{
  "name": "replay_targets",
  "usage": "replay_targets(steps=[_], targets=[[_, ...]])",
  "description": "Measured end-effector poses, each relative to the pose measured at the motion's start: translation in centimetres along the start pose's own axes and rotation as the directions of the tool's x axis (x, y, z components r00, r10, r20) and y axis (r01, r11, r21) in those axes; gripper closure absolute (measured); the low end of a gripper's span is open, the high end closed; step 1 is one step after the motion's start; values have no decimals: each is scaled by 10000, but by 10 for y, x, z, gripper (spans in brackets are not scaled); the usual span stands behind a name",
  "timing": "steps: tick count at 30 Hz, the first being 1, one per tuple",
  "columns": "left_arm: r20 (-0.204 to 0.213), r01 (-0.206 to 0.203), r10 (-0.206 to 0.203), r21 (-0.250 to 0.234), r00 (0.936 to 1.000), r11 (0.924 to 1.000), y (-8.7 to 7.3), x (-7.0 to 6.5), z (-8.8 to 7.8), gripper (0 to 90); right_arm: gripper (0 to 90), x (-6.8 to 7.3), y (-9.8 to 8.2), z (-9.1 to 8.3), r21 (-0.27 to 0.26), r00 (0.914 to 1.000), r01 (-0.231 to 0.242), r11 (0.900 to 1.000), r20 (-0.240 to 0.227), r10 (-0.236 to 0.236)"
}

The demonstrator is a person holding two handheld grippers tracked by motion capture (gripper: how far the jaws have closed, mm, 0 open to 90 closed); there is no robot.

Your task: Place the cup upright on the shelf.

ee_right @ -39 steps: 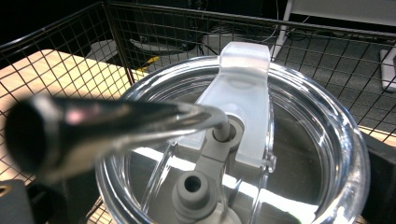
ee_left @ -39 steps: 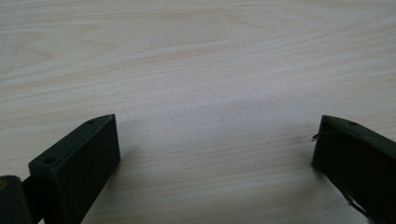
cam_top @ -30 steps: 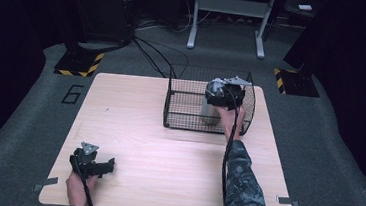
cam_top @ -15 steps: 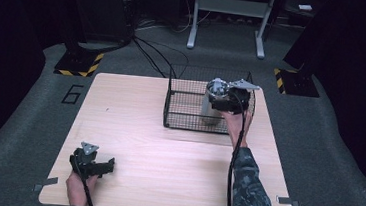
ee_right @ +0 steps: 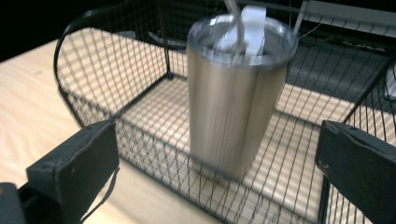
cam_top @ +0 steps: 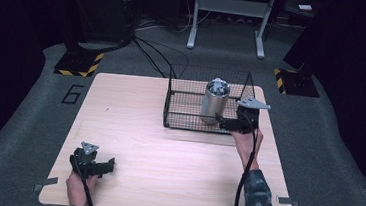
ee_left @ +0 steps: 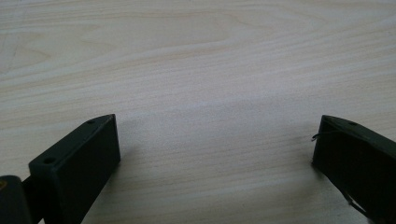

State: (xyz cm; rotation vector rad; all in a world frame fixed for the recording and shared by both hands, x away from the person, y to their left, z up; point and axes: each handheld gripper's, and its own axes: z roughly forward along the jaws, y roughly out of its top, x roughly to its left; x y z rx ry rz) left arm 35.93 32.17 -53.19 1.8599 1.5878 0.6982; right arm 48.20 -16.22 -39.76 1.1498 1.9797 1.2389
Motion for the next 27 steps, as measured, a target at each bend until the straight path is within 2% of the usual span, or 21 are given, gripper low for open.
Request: replay_targets(steps=[4, 9, 13, 16, 19, 22, 25, 27], targets=[[5, 4, -4, -12, 10000, 10000, 0, 0, 0, 5, 0, 5, -22, -12, 107, 10000, 52, 9999, 39, -53], [0, 0, 0, -23, 10000, 10000, 0, 0, 0, 5, 0, 9, -56, -22, 278, 9999, -117, 9995, 130, 113], [1, 0, 0, 0, 10000, 10000, 0, 0, 0, 5, 0, 9, -91, -24, 688, 9993, -338, 9971, 170, 327], [-2, -10, 10, 0, 10000, 10000, 0, 0, 0, 5, 0, 8, -117, -23, 1117, 9970, -754, 9909, 229, 733], [-10, -25, 25, -2, 10000, 10000, 0, 0, 0, 5, 0, 7, -138, -21, 1545, 9965, -829, 9845, 253, 799], [-25, -43, 43, -24, 10000, 10000, 0, 0, 0, 5, 0, 7, -150, -23, 1846, 9950, -992, 9778, 336, 946], [-29, -59, 59, -20, 10000, 10000, 0, 0, 0, 5, 0, 6, -150, -26, 1855, 9967, -770, 9796, 378, 712], [-43, -66, 66, -38, 10000, 10000, 0, 0, 0, 5, 0, 6, -152, -24, 2032, 9952, -970, 9743, 351, 918]])
